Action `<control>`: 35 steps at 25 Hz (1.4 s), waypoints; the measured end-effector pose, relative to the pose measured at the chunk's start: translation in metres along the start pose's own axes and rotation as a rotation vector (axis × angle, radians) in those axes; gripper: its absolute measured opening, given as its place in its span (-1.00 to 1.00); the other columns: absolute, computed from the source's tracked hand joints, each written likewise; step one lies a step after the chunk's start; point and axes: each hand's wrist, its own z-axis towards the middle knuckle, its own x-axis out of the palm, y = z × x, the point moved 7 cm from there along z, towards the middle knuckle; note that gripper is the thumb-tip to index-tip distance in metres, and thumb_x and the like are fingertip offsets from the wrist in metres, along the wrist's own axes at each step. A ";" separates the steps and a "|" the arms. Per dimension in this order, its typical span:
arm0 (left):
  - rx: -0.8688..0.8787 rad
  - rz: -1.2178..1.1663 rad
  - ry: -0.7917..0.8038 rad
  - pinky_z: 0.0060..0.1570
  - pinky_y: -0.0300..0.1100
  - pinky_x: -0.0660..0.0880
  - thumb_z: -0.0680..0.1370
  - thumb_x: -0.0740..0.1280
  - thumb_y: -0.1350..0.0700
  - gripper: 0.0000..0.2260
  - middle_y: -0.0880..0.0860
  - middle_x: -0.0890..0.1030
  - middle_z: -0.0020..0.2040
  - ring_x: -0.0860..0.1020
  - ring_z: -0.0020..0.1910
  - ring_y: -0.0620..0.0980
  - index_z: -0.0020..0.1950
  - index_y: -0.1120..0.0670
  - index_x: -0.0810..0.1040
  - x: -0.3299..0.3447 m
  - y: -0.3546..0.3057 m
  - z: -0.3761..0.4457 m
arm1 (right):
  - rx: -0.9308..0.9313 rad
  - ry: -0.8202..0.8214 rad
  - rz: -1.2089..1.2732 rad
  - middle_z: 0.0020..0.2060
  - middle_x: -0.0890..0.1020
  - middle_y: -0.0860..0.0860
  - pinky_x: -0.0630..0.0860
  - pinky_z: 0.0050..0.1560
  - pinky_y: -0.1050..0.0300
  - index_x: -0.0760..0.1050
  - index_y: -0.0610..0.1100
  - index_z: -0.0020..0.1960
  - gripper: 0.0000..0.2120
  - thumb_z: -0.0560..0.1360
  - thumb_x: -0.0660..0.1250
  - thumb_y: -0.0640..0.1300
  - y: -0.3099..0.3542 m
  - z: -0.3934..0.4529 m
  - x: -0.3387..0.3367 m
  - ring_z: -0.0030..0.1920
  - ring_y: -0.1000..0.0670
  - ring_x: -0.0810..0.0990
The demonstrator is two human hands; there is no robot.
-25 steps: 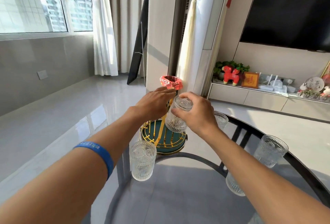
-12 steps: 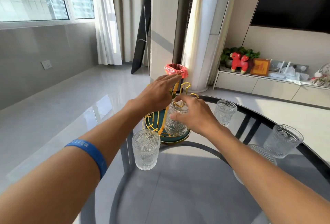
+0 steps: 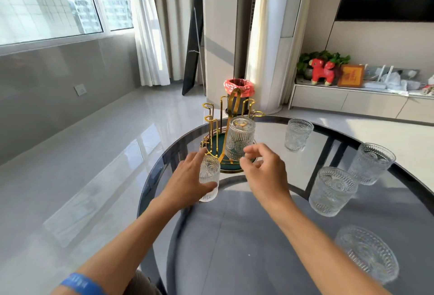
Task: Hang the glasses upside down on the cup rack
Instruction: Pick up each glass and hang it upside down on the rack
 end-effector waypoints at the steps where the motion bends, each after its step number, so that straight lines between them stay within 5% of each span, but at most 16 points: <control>1: -0.042 -0.056 -0.044 0.31 0.03 0.37 0.32 0.55 -0.08 -0.10 0.10 0.34 0.44 0.37 0.34 0.14 0.54 -0.01 0.15 -0.005 0.001 0.001 | 0.101 0.092 0.025 -0.14 0.66 0.01 0.54 -0.11 0.06 0.57 -0.05 -0.05 -0.90 0.43 0.36 -0.14 -0.007 -0.011 0.004 -0.16 -0.01 0.60; 4: -0.064 -0.131 -0.098 0.12 -0.12 0.48 0.22 0.61 0.00 -0.22 0.06 0.41 0.24 0.46 0.19 0.08 0.40 0.04 0.41 -0.023 0.000 -0.009 | 0.409 0.358 0.133 -0.09 0.68 -0.04 0.58 -0.23 0.08 0.55 -0.03 0.01 -0.82 0.44 0.37 0.00 -0.022 -0.039 0.007 -0.20 0.00 0.63; 8: 0.209 -0.376 -0.262 0.01 -0.23 0.56 0.19 0.59 -0.01 -0.35 -0.04 0.46 0.15 0.53 0.10 -0.10 0.21 -0.12 0.41 -0.062 -0.036 -0.037 | 0.497 0.465 0.214 -0.01 0.65 -0.08 0.63 -0.35 0.07 0.34 0.06 0.32 -0.47 0.45 0.26 0.29 -0.010 -0.050 -0.001 -0.19 -0.10 0.69; 12: 0.524 -0.428 -0.285 0.15 -0.19 0.53 0.27 0.60 0.02 -0.39 -0.08 0.50 0.16 0.52 0.19 -0.06 0.23 -0.08 0.40 -0.073 -0.094 -0.056 | 0.561 0.334 0.564 -0.12 0.65 -0.20 0.66 -0.28 -0.05 0.45 0.05 0.14 -0.56 0.41 0.33 0.30 0.008 -0.040 -0.009 -0.30 -0.14 0.69; 16: 0.653 -0.297 -0.354 0.16 -0.10 0.51 0.33 0.56 -0.10 -0.38 -0.07 0.47 0.20 0.50 0.20 -0.10 0.28 0.03 0.39 -0.069 -0.130 -0.048 | 0.653 0.227 0.785 -0.13 0.65 -0.19 0.62 -0.24 -0.06 0.52 0.01 0.03 -0.69 0.39 0.42 0.16 0.011 -0.016 -0.027 -0.25 -0.19 0.67; 20: 0.619 -0.313 -0.282 0.22 -0.27 0.36 0.51 0.29 -0.24 -0.47 -0.06 0.50 0.34 0.43 0.29 -0.21 0.41 -0.08 0.29 -0.077 -0.140 -0.006 | 0.370 -0.011 0.610 -0.04 0.68 -0.12 0.58 -0.45 0.10 0.47 -0.01 0.16 -0.59 0.37 0.46 0.07 0.023 0.042 -0.074 -0.27 -0.07 0.72; 23: 0.478 -0.141 -0.333 0.28 -0.14 0.33 0.63 0.14 -0.12 -0.55 0.05 0.45 0.43 0.38 0.36 -0.08 0.48 0.03 0.30 -0.091 -0.132 0.048 | 0.099 -0.134 0.398 -0.02 0.65 -0.03 0.61 -0.42 0.12 0.48 0.06 0.12 -0.65 0.38 0.46 0.03 0.041 0.086 -0.098 -0.19 0.00 0.69; 27: 0.392 0.062 -0.209 0.40 0.02 0.24 0.66 0.04 -0.11 -0.52 0.13 0.34 0.51 0.30 0.47 0.09 0.53 0.08 0.22 -0.080 -0.122 0.116 | -0.163 -0.046 -0.033 0.17 0.57 0.02 0.56 0.06 -0.09 0.45 0.07 0.25 -0.51 0.36 0.46 0.10 0.050 0.146 -0.080 0.14 -0.11 0.56; 30: 0.409 0.122 -0.180 0.36 0.04 0.30 0.66 0.01 -0.13 -0.52 0.15 0.40 0.46 0.36 0.43 0.11 0.46 0.12 0.34 -0.068 -0.115 0.144 | -0.260 0.021 -0.238 0.22 0.56 -0.03 0.38 0.05 0.12 0.44 0.07 0.29 -0.49 0.38 0.46 0.09 0.037 0.172 -0.056 0.17 -0.05 0.49; 35: 0.452 0.041 -0.160 0.39 0.00 0.28 0.60 -0.08 -0.26 -0.37 0.14 0.34 0.51 0.31 0.47 0.04 0.48 0.11 0.35 -0.058 -0.098 0.154 | -0.308 0.194 -0.342 0.24 0.57 -0.04 0.37 0.05 0.12 0.42 0.20 0.28 -0.45 0.34 0.50 0.10 0.007 0.179 -0.032 0.16 -0.05 0.51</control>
